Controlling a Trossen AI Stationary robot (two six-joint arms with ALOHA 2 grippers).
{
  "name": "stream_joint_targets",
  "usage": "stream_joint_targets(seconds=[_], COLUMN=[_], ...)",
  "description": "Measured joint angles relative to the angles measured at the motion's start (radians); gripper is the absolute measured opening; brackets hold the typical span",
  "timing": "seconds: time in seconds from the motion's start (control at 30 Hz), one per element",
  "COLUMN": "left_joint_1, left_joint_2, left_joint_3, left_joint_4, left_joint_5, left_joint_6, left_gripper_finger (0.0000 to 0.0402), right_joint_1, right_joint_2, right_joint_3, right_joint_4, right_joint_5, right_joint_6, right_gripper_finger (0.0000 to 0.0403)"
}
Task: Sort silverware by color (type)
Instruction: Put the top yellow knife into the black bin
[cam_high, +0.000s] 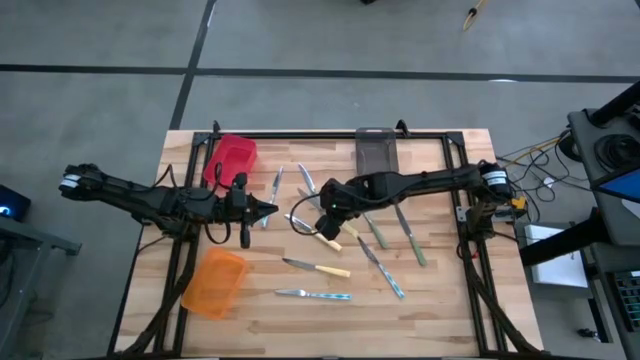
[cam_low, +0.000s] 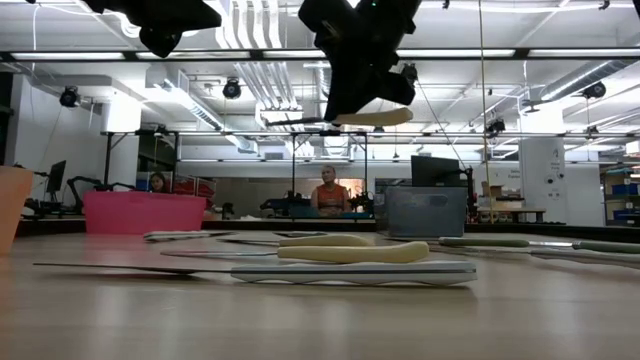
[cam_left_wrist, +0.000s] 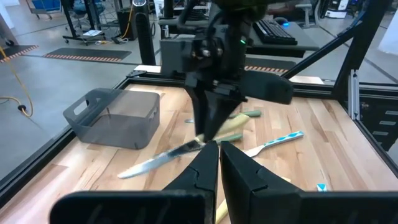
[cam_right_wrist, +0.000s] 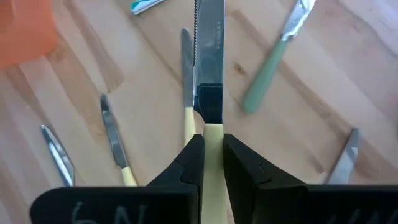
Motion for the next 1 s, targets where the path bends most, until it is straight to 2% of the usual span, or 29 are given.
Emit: stream_joint_targets(seconds=[0.27,0.4,0.67,1.0], left_joint_1=[0.000,0.000,0.000,0.000], left_joint_2=[0.000,0.000,0.000,0.000], left_joint_3=[0.000,0.000,0.000,0.000], left_joint_4=[0.000,0.000,0.000,0.000], left_joint_5=[0.000,0.000,0.000,0.000], left_joint_6=[0.000,0.000,0.023,0.026], left_gripper_finger=[0.0000,0.0000,0.0000,0.0000], right_joint_1=[-0.083,-0.144,-0.316,-0.538], right_joint_2=[0.000,0.000,0.001,0.001], right_joint_3=[0.045,0.087,0.157,0.158], right_joint_4=[-0.127,-0.249,-0.447,-0.538], right_joint_5=[0.010,0.008,0.006,-0.035], right_joint_6=[-0.027,-0.057,-0.134,-0.191], right_gripper_finger=[0.0029,0.0029,0.0029,0.0029])
